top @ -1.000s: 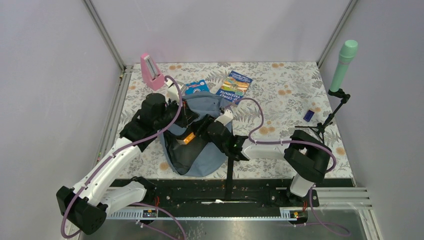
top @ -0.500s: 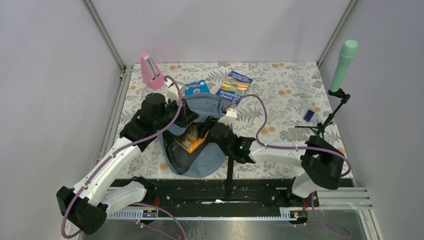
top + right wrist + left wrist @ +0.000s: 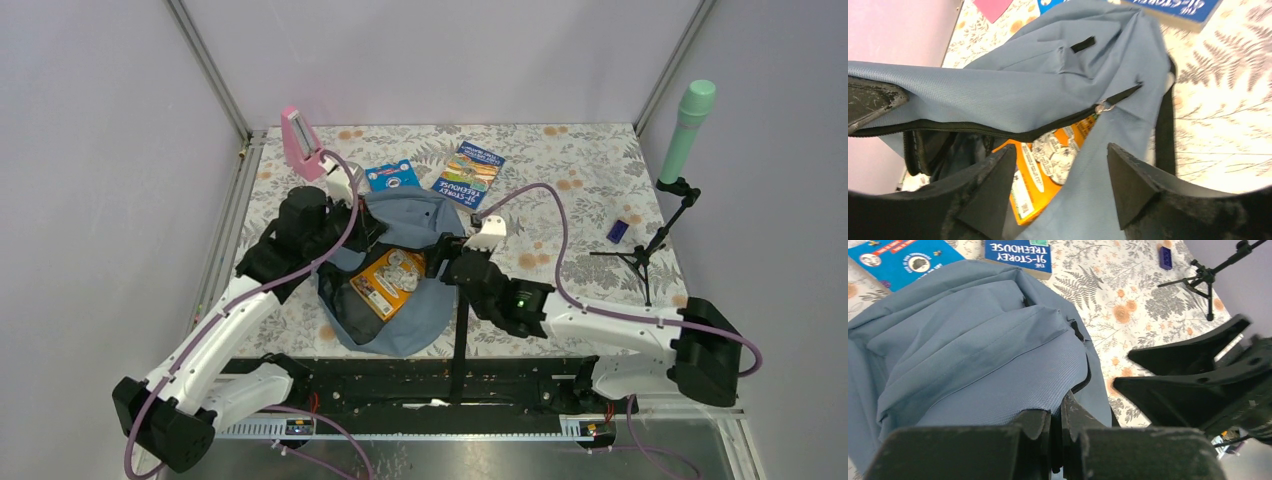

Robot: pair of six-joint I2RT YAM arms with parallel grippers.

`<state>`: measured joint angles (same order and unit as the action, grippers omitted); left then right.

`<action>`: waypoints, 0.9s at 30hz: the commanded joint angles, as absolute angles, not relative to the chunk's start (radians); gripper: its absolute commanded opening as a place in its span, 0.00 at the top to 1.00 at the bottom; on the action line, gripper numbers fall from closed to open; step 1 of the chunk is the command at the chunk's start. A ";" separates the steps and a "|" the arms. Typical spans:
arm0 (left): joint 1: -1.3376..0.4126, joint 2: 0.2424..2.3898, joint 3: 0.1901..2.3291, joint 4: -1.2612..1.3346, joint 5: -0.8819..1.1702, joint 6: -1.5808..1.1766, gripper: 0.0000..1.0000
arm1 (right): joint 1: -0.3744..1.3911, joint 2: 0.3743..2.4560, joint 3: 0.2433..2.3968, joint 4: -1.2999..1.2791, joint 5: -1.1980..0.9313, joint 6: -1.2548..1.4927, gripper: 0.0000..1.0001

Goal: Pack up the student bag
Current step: Place the book in the student bag, then pick up the book from the center of the board.

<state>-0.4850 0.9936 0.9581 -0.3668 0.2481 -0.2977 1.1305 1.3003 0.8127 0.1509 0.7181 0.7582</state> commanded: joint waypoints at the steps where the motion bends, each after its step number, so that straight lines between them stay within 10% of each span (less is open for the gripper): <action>1: -0.476 0.891 1.011 -0.297 0.121 -0.245 1.00 | 1.132 1.187 0.775 0.111 0.849 0.587 0.22; 12: -0.474 0.608 0.924 -0.360 -0.198 -0.129 1.00 | 0.820 1.037 0.829 -0.248 0.493 0.413 0.02; 27: -0.474 0.624 0.867 -0.321 -0.455 -0.008 1.00 | 0.638 1.570 1.313 -0.422 0.252 0.167 0.06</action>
